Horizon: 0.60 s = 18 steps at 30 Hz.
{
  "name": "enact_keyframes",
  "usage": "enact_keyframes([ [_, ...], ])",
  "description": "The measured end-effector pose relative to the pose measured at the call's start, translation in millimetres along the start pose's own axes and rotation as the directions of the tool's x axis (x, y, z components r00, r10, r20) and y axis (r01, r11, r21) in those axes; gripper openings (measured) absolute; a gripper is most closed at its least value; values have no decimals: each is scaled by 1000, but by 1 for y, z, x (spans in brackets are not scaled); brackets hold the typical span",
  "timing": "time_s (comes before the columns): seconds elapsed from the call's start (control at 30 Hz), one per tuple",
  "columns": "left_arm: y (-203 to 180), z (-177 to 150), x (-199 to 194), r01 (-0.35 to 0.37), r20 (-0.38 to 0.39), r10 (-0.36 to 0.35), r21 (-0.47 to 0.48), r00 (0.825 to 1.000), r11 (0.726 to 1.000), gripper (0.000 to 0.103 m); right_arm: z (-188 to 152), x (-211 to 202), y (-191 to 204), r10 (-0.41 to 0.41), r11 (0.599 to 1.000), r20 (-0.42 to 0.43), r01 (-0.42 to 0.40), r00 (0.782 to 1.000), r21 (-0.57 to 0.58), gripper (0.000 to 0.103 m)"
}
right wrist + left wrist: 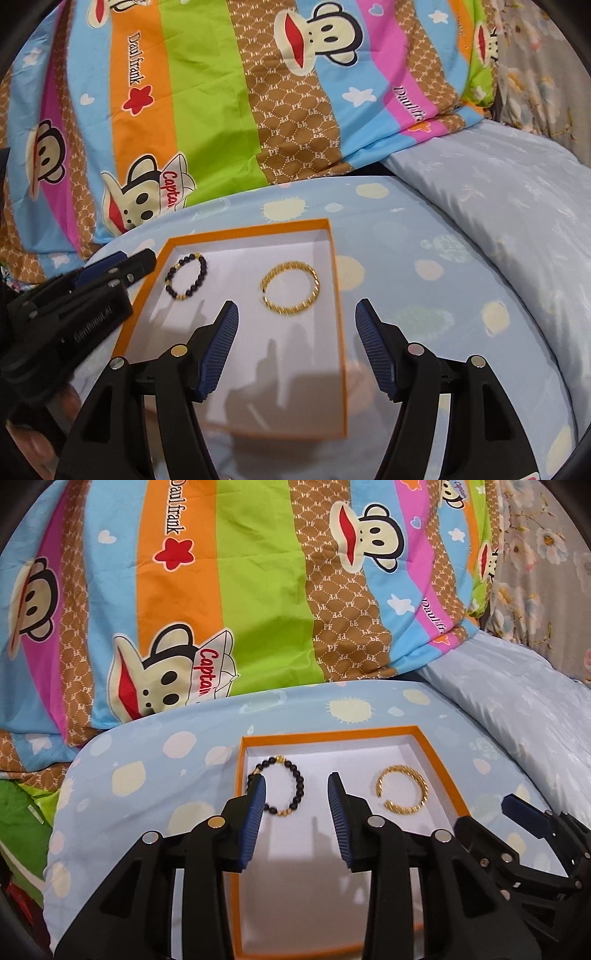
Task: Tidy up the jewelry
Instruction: 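Lift both open tools out of the orange box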
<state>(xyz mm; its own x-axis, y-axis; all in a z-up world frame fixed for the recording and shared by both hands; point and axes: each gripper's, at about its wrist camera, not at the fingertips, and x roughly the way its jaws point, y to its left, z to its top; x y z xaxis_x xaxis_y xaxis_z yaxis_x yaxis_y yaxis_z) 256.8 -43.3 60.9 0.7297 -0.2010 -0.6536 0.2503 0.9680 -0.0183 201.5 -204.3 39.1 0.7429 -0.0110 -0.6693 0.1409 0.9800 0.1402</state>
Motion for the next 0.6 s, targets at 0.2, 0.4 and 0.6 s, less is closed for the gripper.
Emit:
enact_keyframes([
  [0.2, 2, -31, -34, 8, -16, -8, -13, 1000, 1000, 39, -44, -42, -17, 4, 999, -3, -4, 1000, 51, 68],
  [0.4, -7, -70, -61, -4, -43, 5, 14, 999, 1000, 40, -88, -69, -22, -24, 999, -31, 26, 999, 43, 68],
  [0.6, -8, -108, -81, -5, -69, 4, -16, 998, 1000, 40, -124, -80, -22, -45, 999, -68, 46, 997, 15, 68],
])
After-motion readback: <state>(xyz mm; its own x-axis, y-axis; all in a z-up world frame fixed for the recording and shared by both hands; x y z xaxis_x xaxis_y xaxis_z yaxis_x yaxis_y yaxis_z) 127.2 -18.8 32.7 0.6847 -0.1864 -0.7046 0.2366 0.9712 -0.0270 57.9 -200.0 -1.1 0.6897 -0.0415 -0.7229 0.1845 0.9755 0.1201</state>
